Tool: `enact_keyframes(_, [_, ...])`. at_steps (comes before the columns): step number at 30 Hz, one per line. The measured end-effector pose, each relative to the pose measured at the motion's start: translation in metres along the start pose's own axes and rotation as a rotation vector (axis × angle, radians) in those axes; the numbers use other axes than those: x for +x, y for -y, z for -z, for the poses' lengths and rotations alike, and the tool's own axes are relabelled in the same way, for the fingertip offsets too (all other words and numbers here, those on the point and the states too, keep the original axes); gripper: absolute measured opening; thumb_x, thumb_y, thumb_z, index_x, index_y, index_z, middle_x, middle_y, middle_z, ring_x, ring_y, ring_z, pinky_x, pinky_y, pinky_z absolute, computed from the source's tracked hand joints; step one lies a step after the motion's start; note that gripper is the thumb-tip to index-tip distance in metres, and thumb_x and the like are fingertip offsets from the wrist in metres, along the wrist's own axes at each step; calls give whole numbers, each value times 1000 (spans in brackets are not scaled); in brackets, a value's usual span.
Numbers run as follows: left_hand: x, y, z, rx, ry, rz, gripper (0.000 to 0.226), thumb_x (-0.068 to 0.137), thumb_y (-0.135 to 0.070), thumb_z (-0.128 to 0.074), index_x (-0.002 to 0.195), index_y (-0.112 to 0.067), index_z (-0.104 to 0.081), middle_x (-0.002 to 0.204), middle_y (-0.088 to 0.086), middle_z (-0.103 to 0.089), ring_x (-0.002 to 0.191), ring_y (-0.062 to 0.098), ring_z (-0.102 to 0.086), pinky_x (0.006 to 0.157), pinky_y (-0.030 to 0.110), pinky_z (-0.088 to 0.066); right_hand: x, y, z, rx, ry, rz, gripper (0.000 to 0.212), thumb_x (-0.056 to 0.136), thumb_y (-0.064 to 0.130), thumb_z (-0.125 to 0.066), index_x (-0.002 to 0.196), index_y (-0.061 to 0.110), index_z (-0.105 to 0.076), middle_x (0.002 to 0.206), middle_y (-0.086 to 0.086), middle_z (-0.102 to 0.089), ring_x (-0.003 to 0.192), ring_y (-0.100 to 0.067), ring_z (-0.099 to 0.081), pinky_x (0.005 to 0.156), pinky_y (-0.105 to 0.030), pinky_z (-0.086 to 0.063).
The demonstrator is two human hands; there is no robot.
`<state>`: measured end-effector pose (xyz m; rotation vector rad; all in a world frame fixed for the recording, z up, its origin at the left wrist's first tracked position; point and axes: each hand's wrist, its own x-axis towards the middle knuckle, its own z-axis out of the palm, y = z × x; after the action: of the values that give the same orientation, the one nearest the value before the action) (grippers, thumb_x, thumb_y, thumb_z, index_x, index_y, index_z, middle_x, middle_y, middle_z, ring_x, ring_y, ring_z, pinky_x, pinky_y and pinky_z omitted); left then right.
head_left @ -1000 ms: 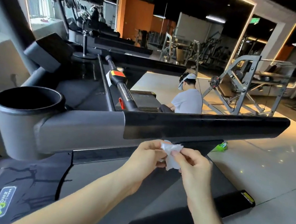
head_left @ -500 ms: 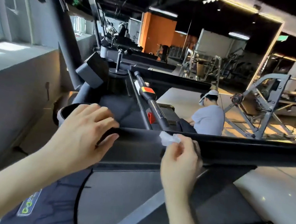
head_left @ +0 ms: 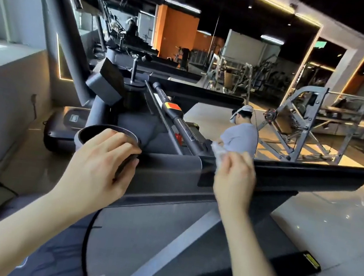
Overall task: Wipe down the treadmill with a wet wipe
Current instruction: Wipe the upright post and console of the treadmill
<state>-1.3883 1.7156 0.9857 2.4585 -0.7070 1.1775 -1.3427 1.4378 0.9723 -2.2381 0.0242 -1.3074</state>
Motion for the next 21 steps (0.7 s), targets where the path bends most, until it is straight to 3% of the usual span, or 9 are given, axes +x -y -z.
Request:
enact_keyframes(3, [0,-2,2,-37,-19,-3,18,92,-20,-58,97,-10,-72,98,-2,-67,91,25,-59,77,44,-47,10,-20,4,28,6,-299,13,98,8,-55,92,2,-65,96,-17,-63,90,-37,-58,68,-32,-31])
enact_keyframes(5, [0,-4,4,-76,-31,1,18,90,-16,-57,96,-8,-72,95,-1,-68,89,24,-59,78,37,-48,0,-5,-1,45,-5,-365,11,98,8,-54,98,4,-64,104,-15,-64,93,-35,-58,69,-30,-29])
enact_keyframes(9, [0,-3,6,-114,-45,-14,19,88,-9,-56,97,-4,-72,92,2,-69,88,25,-59,79,27,-44,-42,58,-15,188,-51,-265,12,96,5,-55,98,5,-67,103,-13,-62,88,-25,-53,69,-27,-25])
enact_keyframes(12, [-3,0,6,-118,-41,-39,22,85,-4,-55,100,-2,-71,96,4,-70,91,27,-60,83,25,-43,-79,102,-23,294,-9,-79,18,101,13,-54,104,7,-70,103,-6,-60,87,-18,-56,74,-25,-39])
enact_keyframes(17, [-19,9,5,-119,-56,-34,33,87,-6,-56,116,2,-70,121,9,-70,117,29,-61,108,26,-39,-98,111,-26,334,128,260,15,100,5,-53,103,4,-67,98,-8,-60,85,-29,-61,74,-34,-49])
enact_keyframes(19, [-29,14,4,-85,-64,-32,38,90,-10,-59,124,2,-67,131,11,-66,126,31,-58,113,33,-38,-86,87,-22,318,62,179,11,99,2,-56,100,4,-66,97,-5,-61,87,-24,-59,76,-28,-47])
enact_keyframes(21, [-37,16,2,-51,-68,-56,44,90,-13,-61,132,3,-64,138,13,-62,132,33,-54,114,41,-38,-73,56,-15,321,-52,-34,10,98,2,-58,97,10,-63,97,0,-65,90,-18,-60,77,-19,-47])
